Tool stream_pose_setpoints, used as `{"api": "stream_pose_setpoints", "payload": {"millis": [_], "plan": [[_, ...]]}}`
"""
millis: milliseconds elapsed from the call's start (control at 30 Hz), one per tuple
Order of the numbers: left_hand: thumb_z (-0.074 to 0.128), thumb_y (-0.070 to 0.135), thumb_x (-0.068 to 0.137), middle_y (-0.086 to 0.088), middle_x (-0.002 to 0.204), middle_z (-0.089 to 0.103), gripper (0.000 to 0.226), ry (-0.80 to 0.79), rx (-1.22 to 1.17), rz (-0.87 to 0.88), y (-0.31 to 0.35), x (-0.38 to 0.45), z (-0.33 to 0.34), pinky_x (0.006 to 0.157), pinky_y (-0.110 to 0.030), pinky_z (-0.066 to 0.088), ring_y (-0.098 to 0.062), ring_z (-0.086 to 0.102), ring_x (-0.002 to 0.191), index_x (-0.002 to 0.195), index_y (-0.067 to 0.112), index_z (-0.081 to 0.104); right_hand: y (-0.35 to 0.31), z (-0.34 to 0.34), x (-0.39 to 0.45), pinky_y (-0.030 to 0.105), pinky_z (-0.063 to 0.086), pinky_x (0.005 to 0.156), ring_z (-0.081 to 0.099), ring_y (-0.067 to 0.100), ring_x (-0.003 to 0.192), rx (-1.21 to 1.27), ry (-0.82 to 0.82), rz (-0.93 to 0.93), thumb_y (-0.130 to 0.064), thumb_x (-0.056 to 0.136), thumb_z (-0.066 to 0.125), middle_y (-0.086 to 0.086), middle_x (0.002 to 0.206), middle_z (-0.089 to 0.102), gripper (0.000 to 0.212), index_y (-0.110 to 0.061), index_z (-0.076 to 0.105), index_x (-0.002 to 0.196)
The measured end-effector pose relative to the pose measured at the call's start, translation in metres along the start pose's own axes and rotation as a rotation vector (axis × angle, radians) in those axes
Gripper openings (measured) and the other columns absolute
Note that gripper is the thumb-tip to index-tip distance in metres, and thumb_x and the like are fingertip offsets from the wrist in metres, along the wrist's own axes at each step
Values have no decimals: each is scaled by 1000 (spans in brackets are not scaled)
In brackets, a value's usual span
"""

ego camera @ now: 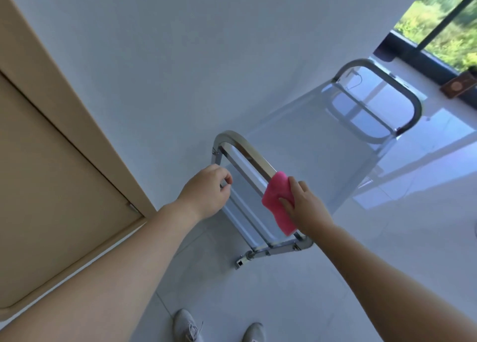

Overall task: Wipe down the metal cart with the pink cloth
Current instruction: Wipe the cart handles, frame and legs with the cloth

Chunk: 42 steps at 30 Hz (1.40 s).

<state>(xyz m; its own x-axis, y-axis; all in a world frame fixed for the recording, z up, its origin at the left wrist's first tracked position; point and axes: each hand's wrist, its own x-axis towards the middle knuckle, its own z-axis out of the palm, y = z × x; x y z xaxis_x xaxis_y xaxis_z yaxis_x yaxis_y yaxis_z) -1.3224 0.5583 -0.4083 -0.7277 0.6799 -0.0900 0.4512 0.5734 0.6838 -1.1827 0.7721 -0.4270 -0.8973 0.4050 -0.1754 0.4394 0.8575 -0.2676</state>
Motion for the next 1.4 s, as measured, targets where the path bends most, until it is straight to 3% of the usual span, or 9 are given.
{"api": "stream_pose_setpoints", "payload": {"millis": [300, 600, 733, 967, 1067, 1133, 1267, 1400], "plan": [[48, 21, 90, 3, 106, 56, 15, -8, 12, -3, 32, -35, 39, 78, -37, 52, -17, 57, 86, 100, 18, 59, 41, 16, -51, 30, 38, 66, 46, 17, 78, 93, 79, 50, -40, 94, 45, 5, 113, 52, 45, -17, 35, 131], [48, 20, 90, 0, 108, 58, 16, 0, 33, -37, 22, -67, 82, 80, -34, 50, -17, 55, 92, 101, 17, 59, 58, 43, -63, 31, 38, 68, 46, 17, 81, 211, 264, 22, -41, 93, 46, 7, 111, 52, 48, -13, 36, 130], [49, 20, 91, 0, 108, 58, 17, -17, 40, 20, -8, -56, 105, 80, -32, 50, -16, 56, 93, 103, 16, 60, 61, 67, -68, 31, 38, 68, 48, 18, 83, 265, 458, 15, -42, 92, 47, 0, 107, 47, 46, -16, 36, 128], [47, 19, 92, 0, 105, 57, 18, -110, 64, 142, -80, -37, 182, 74, -34, 50, -14, 50, 77, 105, 15, 58, 75, 139, -75, 36, 42, 70, 47, 21, 86, 277, 804, 142, -39, 91, 48, 15, 115, 48, 56, -11, 27, 134], [48, 21, 93, 1, 109, 57, 19, -110, 56, 196, -114, -31, 225, 80, -37, 51, -16, 55, 88, 108, 15, 58, 80, 169, -66, 34, 42, 73, 45, 16, 89, 297, 932, 159, -39, 92, 47, 13, 118, 47, 59, -8, 24, 138], [48, 22, 93, 2, 111, 57, 19, -92, 31, 233, -138, -24, 257, 81, -30, 47, -15, 56, 98, 109, 16, 58, 85, 188, -62, 33, 42, 76, 48, 17, 93, 306, 1021, 166, -40, 92, 45, 12, 120, 48, 60, -7, 25, 138], [50, 21, 93, 4, 105, 57, 17, 18, 19, 356, -179, 4, 318, 76, -22, 38, -9, 52, 94, 107, 16, 59, 95, 225, -44, 33, 41, 87, 47, 22, 108, 283, 1230, 98, -42, 93, 43, 14, 124, 47, 63, -3, 25, 139], [51, 20, 92, 9, 95, 52, 16, 79, 15, 461, -206, 17, 362, 75, -20, 36, -8, 51, 89, 105, 16, 60, 100, 260, -31, 45, 38, 103, 35, 33, 130, 217, 1314, 105, -41, 95, 39, 20, 144, 31, 68, 0, 16, 143]]}}
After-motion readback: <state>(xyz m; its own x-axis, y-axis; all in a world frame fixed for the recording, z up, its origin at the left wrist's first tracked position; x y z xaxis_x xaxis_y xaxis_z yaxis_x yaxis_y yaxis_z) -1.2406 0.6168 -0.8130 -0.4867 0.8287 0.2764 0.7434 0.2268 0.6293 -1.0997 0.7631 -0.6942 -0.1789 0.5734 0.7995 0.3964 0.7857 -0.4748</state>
